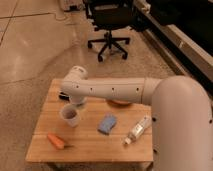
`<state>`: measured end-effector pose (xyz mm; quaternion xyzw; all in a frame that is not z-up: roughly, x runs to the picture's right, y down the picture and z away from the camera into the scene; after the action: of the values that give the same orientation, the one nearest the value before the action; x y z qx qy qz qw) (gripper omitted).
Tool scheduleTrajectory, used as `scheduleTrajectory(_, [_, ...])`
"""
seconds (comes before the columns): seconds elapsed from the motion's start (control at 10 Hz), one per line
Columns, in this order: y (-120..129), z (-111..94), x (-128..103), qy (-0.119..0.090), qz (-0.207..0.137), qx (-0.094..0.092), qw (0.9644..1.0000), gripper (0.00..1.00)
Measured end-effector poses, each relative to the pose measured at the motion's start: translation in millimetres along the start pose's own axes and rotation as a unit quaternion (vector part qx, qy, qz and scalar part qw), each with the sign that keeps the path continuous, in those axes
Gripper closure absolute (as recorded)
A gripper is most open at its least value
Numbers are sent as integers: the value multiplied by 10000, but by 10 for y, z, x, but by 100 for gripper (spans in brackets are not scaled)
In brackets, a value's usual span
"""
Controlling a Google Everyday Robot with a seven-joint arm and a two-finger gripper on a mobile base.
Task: Place the ceramic cup in the ceramic bowl
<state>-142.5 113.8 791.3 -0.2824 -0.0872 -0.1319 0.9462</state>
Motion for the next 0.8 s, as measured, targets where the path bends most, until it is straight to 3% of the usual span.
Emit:
scheduleTrajectory(0.5, [146, -201, -251, -341, -80, -247, 9991, 20])
scheduleTrajectory(0.8, [303, -375, -501, -571, -312, -325, 9974, 20])
